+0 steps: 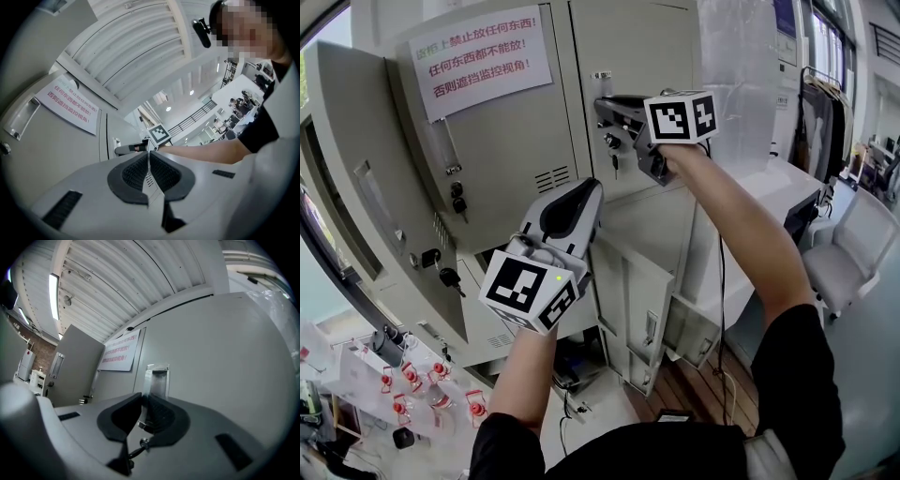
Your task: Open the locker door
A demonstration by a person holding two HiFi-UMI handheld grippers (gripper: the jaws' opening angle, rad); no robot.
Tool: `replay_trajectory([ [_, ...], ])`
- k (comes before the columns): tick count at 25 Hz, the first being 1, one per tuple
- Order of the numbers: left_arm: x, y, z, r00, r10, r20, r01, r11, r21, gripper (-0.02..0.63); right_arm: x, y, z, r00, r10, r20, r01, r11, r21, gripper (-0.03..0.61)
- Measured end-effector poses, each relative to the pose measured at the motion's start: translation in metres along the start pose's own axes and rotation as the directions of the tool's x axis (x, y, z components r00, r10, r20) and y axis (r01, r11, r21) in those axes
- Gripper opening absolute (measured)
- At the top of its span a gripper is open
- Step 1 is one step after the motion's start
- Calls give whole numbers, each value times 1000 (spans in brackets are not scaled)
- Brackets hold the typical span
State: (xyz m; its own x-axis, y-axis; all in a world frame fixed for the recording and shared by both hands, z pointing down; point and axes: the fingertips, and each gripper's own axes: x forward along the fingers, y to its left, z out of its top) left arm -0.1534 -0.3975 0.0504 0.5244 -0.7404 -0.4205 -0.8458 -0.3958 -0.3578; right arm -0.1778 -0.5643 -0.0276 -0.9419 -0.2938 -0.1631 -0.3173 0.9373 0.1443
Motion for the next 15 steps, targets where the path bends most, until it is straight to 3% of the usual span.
replay_trajectory([
  [15, 18, -25, 2, 1000, -18, -14, 19, 999, 33, 18, -55, 23, 13, 975, 222, 24, -223, 975, 20, 54],
])
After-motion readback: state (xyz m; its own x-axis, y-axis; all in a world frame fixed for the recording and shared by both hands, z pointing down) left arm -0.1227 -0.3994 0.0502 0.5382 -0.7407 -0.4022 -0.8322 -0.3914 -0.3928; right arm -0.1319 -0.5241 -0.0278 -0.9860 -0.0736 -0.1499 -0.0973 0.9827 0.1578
